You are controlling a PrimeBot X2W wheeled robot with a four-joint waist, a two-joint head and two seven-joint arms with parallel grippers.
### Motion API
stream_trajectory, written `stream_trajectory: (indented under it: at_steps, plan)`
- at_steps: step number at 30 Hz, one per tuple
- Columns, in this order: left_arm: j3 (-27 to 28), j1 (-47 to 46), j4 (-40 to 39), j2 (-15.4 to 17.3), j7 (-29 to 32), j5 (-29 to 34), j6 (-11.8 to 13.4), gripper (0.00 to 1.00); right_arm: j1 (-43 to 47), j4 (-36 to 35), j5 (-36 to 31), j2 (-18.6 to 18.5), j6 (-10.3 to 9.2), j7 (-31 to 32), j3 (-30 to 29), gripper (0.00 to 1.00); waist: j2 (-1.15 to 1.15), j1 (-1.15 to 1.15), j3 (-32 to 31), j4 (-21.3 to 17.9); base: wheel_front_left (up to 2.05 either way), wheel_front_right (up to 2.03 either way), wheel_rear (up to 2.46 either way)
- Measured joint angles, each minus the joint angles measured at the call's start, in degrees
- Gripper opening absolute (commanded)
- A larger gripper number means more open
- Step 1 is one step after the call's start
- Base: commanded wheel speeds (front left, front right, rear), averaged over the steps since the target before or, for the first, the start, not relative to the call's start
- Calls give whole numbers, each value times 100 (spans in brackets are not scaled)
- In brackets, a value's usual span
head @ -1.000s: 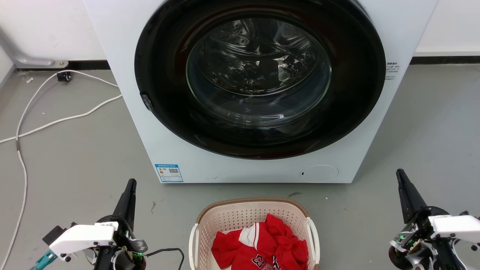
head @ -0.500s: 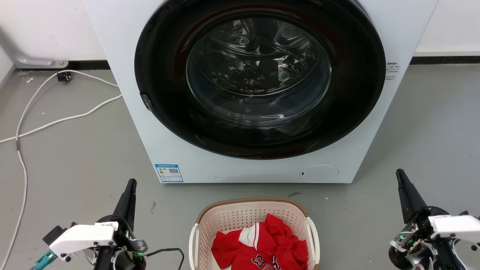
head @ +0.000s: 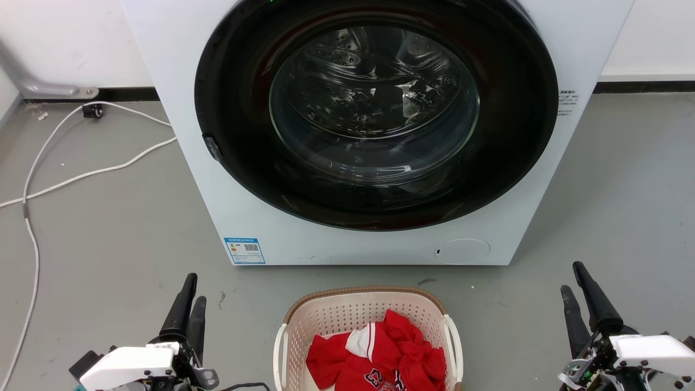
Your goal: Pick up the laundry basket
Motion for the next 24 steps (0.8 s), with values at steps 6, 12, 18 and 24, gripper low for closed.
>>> stream_trajectory:
  at_steps: [6, 12, 18, 24]
  plan:
    - [-46, 58, -97, 0, -158, 155, 0, 100, 34, -85, -204, 0, 0, -172, 48, 100, 0, 0, -1, -4, 0, 0, 0]
    - [177, 149, -255, 3, -438, 716, 0, 100, 75, -156, -1111, 2, 0, -448, -132, 100, 0, 0, -3, -9, 0, 0, 0]
    - [142, 174, -265, 3, -568, 759, 0, 100, 74, -368, -2008, 2, 0, -580, -260, 100, 0, 0, -2, -7, 0, 0, 0]
    - [357, 227, -414, 7, -709, 1206, 1, 100, 74, -723, -2983, 3, 0, -702, -310, 100, 0, 0, 6, -3, 0, 0, 0]
